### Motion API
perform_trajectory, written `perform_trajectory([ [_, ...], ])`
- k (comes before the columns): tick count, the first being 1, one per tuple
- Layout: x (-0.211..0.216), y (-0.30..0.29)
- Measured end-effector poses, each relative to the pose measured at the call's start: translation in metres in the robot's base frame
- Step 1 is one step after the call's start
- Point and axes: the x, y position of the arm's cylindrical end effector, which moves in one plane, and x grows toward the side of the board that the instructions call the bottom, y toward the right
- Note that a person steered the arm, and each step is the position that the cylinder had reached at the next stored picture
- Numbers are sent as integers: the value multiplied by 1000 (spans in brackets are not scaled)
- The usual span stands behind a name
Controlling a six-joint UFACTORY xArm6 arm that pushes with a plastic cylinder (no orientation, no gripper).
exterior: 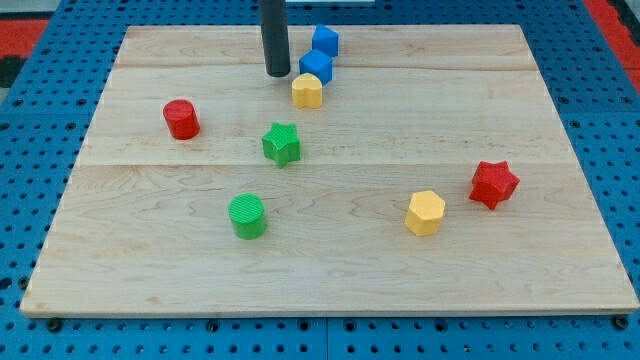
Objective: Move green star to the center
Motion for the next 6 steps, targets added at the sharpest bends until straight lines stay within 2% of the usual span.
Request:
perform_trajectory([
  [2, 29, 33],
  [3, 39, 18],
  [4, 54, -40],
  [5, 98, -70],
  [6, 135, -30],
])
